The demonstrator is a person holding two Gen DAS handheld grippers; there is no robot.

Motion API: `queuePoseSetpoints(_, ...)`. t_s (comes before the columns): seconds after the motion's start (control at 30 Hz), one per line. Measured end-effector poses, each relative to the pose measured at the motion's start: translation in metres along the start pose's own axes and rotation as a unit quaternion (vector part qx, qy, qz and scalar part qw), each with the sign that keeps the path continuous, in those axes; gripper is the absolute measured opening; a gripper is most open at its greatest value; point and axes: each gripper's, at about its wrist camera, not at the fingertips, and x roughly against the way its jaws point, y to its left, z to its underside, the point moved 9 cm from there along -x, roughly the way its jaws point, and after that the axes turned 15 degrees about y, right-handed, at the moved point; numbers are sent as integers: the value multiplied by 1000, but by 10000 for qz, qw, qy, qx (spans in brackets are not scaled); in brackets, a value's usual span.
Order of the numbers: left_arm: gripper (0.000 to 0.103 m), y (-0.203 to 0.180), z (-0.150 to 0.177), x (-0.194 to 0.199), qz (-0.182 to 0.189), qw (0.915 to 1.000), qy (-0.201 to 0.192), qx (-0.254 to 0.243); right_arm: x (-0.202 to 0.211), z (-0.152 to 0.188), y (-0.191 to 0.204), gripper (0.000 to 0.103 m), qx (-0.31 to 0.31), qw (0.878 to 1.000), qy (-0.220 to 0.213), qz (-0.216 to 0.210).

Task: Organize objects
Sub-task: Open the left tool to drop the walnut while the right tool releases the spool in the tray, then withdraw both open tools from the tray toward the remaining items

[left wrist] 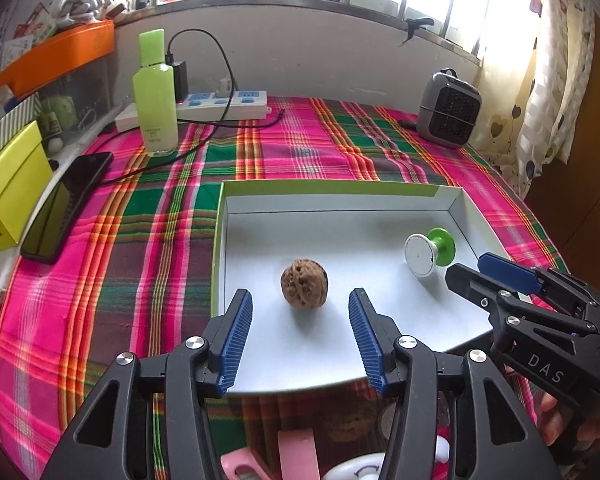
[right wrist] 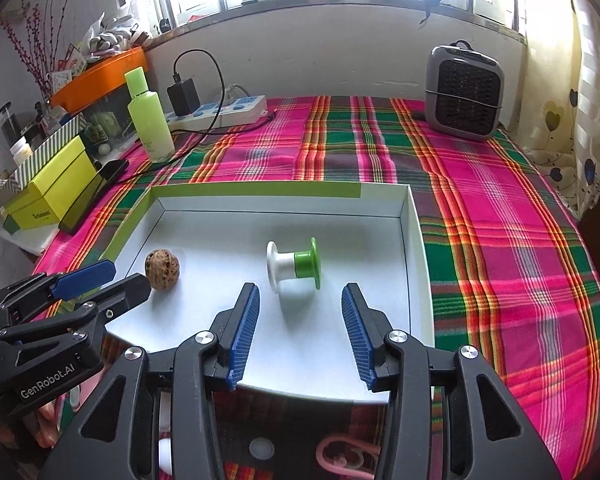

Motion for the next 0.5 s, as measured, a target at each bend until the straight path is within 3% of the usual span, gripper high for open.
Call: queuePoseSetpoints(0.5, 49, -2, 31, 32, -301, 9990, -342, 32, 32, 33, 13, 44, 62, 9996, -258, -85)
